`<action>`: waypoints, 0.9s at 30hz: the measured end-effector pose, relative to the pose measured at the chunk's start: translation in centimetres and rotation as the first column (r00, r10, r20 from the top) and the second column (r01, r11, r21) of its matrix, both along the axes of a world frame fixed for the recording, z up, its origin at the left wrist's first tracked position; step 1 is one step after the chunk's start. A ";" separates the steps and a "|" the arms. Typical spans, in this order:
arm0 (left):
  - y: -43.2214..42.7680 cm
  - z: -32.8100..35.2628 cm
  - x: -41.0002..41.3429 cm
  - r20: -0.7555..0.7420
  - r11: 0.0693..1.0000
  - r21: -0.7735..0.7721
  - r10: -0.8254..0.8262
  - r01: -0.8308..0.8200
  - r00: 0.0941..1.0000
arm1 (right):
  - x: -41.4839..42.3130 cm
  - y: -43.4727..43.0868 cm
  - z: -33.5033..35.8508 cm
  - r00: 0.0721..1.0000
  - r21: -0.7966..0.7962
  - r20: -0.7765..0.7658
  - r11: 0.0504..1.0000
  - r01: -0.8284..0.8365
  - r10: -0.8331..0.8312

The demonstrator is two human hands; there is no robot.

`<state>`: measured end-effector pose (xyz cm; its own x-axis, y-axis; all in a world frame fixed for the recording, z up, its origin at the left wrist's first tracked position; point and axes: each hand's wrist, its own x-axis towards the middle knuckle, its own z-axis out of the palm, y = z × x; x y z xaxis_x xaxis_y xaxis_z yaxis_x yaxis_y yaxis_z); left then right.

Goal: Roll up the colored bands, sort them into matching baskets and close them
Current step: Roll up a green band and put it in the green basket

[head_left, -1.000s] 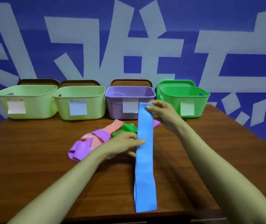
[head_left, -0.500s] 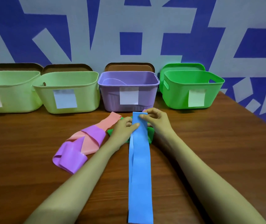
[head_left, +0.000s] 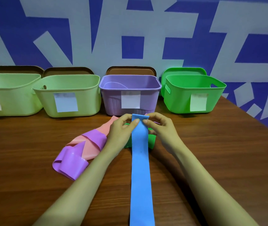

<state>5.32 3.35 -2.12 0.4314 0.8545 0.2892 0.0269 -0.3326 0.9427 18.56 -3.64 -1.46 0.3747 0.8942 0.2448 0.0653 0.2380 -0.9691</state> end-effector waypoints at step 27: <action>-2.3 0.0 -0.7 0.177 0.982 -0.160 -0.073 0.102 0.982 | -0.8 -1.4 -0.1 0.972 0.229 0.220 0.973 0.029 -0.081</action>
<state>4.62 1.00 -2.14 0.4641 0.8579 0.2204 -0.1601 -0.1635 0.9735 17.72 -5.00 -1.57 0.3333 0.7866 0.5198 0.2960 0.4361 -0.8498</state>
